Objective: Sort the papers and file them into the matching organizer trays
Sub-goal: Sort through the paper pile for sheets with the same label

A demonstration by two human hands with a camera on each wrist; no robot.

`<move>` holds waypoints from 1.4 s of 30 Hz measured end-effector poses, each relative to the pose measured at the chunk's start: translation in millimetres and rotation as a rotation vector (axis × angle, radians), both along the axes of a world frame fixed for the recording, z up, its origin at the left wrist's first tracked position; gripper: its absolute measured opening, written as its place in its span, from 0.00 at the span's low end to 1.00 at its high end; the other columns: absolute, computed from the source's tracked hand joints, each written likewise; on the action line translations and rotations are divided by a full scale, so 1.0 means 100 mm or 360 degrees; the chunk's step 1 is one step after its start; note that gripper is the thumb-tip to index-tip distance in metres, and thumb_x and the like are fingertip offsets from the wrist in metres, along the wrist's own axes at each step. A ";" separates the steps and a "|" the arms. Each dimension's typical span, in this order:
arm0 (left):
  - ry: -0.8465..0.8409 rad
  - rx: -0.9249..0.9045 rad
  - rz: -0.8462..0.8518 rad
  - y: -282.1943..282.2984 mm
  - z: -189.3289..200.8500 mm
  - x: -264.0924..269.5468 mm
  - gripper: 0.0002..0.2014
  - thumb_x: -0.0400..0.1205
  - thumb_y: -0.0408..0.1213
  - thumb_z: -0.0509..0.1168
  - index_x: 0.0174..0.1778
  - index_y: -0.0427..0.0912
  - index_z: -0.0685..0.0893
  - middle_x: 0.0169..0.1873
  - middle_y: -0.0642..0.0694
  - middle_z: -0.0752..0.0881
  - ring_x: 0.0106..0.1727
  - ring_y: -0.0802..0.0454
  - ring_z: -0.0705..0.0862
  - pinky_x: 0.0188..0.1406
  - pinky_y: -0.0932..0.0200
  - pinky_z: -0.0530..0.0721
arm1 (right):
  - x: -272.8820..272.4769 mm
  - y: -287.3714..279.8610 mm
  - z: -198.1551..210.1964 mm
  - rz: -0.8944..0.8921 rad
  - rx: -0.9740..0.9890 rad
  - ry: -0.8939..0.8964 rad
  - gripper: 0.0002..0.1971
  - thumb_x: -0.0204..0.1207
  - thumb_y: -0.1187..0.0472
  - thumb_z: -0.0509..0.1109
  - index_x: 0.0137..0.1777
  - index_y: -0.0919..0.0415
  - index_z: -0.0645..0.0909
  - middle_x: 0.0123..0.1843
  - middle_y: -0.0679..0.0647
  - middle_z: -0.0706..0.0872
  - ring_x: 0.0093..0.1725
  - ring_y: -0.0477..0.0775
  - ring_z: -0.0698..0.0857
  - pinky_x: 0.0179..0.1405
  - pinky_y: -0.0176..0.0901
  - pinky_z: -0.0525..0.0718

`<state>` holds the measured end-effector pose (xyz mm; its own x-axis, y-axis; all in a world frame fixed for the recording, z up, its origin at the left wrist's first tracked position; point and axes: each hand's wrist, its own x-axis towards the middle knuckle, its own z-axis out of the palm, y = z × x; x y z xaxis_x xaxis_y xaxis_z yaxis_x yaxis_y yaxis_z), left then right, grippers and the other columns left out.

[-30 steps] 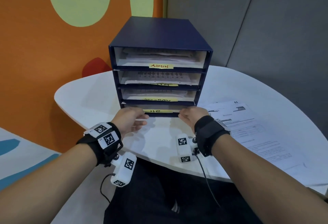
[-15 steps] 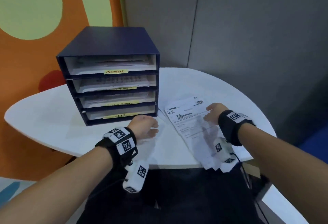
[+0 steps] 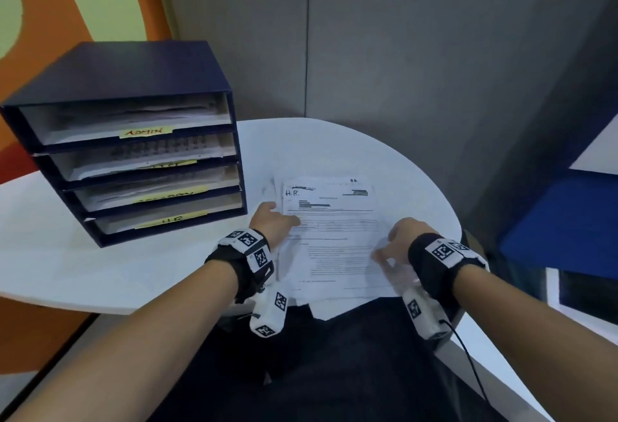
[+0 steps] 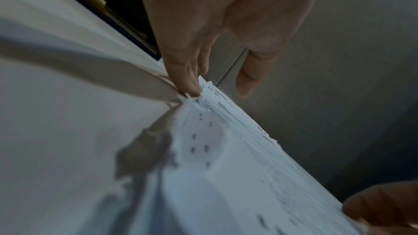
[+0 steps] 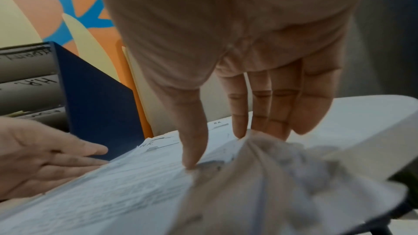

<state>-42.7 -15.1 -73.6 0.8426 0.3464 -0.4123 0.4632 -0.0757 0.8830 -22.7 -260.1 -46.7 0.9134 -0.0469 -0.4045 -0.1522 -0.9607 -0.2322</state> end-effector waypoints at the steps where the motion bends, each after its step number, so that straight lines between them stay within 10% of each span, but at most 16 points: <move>1: -0.0012 0.0086 -0.0014 0.01 -0.02 0.00 0.38 0.75 0.35 0.76 0.80 0.43 0.67 0.75 0.41 0.75 0.69 0.43 0.80 0.73 0.48 0.77 | -0.03 -0.01 0.00 -0.0027 0.0044 -0.0006 0.24 0.61 0.50 0.81 0.55 0.60 0.84 0.47 0.54 0.88 0.45 0.55 0.86 0.42 0.43 0.84; 8: -0.0022 0.0308 0.0182 -0.05 -0.09 -0.08 0.17 0.69 0.37 0.82 0.43 0.45 0.80 0.45 0.46 0.88 0.43 0.49 0.88 0.51 0.54 0.87 | -0.14 0.01 -0.04 -0.0061 0.0196 -0.0084 0.23 0.64 0.50 0.80 0.57 0.56 0.80 0.50 0.53 0.86 0.48 0.56 0.84 0.43 0.43 0.81; 15: -0.0294 0.0562 0.0214 -0.05 0.01 -0.04 0.08 0.72 0.38 0.80 0.42 0.41 0.89 0.40 0.47 0.91 0.44 0.47 0.90 0.50 0.54 0.89 | -0.07 -0.04 -0.10 -0.0114 0.0281 -0.0098 0.23 0.68 0.51 0.76 0.61 0.57 0.77 0.45 0.50 0.82 0.45 0.53 0.81 0.41 0.41 0.80; 24: -0.0531 0.0233 0.0257 -0.02 0.09 -0.09 0.03 0.80 0.32 0.72 0.44 0.40 0.84 0.43 0.46 0.91 0.39 0.53 0.88 0.42 0.61 0.86 | 0.02 -0.09 -0.21 -0.0220 0.0628 -0.0262 0.38 0.70 0.46 0.75 0.77 0.56 0.65 0.72 0.56 0.77 0.65 0.58 0.80 0.58 0.47 0.78; 30: -0.0480 0.0033 0.0230 0.07 0.14 -0.18 0.03 0.80 0.30 0.71 0.45 0.41 0.84 0.46 0.45 0.92 0.50 0.45 0.91 0.57 0.48 0.88 | 0.03 0.01 -0.11 -0.0229 0.1359 -0.0530 0.12 0.78 0.53 0.71 0.55 0.58 0.84 0.51 0.52 0.90 0.48 0.52 0.88 0.48 0.45 0.87; 42: -0.0211 0.0038 0.0089 0.46 -0.02 -0.79 0.09 0.86 0.41 0.63 0.52 0.41 0.86 0.52 0.45 0.91 0.54 0.43 0.89 0.63 0.41 0.85 | -0.21 0.39 -0.06 -0.0130 0.1630 -0.0295 0.10 0.83 0.57 0.65 0.48 0.61 0.84 0.30 0.49 0.86 0.25 0.50 0.79 0.20 0.34 0.75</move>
